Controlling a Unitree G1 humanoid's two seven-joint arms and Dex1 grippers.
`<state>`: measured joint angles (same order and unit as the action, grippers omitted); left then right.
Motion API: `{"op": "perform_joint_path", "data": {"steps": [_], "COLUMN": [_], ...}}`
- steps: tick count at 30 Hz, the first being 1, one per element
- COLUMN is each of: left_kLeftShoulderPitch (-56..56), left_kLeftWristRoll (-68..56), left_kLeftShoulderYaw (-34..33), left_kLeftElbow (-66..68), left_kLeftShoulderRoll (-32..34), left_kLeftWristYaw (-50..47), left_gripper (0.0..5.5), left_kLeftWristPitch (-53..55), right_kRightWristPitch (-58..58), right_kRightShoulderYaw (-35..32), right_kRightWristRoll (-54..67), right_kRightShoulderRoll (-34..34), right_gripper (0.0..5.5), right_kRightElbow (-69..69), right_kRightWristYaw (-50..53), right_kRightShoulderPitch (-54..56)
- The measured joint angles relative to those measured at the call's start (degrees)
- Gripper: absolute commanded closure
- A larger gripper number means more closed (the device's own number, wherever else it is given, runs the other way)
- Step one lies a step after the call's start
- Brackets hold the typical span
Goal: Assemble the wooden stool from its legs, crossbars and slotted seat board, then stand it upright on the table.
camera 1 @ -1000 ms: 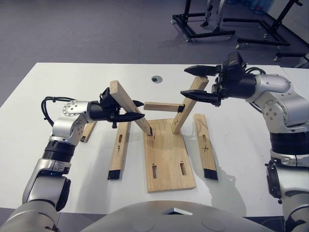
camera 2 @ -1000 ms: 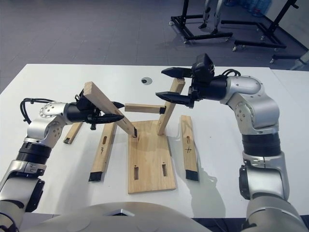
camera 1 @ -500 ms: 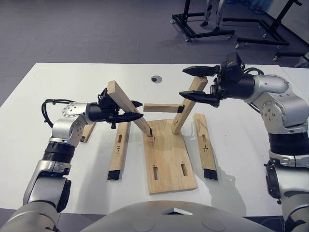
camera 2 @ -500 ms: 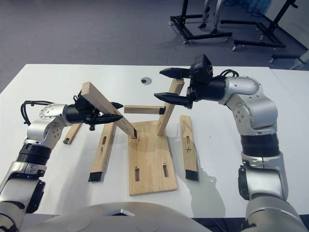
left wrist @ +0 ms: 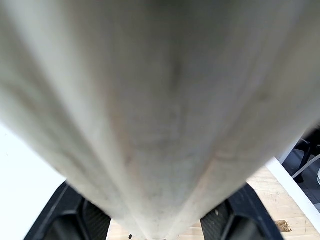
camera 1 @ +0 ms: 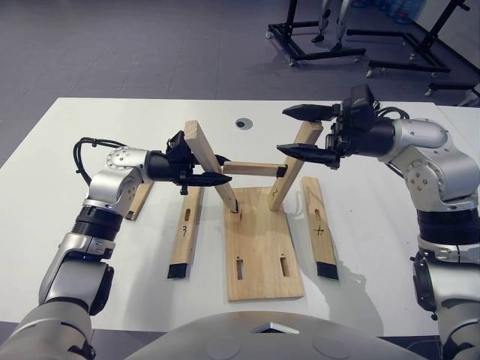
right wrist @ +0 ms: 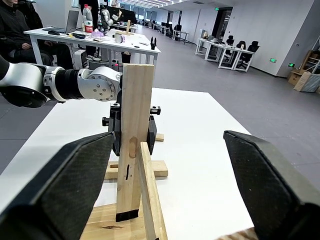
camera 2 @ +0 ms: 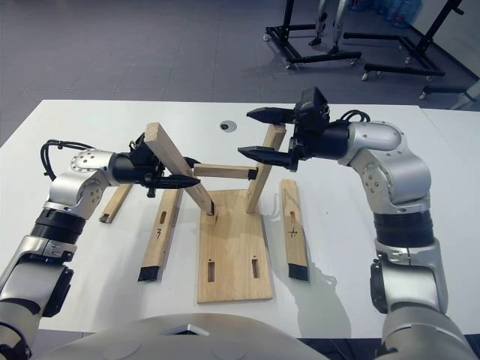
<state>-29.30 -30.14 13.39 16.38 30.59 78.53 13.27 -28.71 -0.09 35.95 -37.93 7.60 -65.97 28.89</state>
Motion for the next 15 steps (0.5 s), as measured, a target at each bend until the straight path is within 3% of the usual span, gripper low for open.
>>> {"op": "perform_joint_path", "data": {"steps": [15], "left_kLeftShoulderPitch": [-1.04], "left_kLeftWristRoll": [-0.25], "left_kLeftShoulderYaw": [-0.09], "left_kLeftElbow": [3.27], "left_kLeftShoulderRoll": [-1.3], "left_kLeftWristYaw": [0.65], "left_gripper": [3.48], "left_kLeftWristPitch": [0.91], "right_kRightWristPitch": [0.17], "right_kRightShoulderYaw": [0.6], "right_kRightWristRoll": [0.01], "right_kRightShoulderRoll": [0.24], "right_gripper": [1.5], "right_kRightElbow": [0.05], "right_kRightWristYaw": [0.19], "right_kRightShoulderPitch": [0.17]}}
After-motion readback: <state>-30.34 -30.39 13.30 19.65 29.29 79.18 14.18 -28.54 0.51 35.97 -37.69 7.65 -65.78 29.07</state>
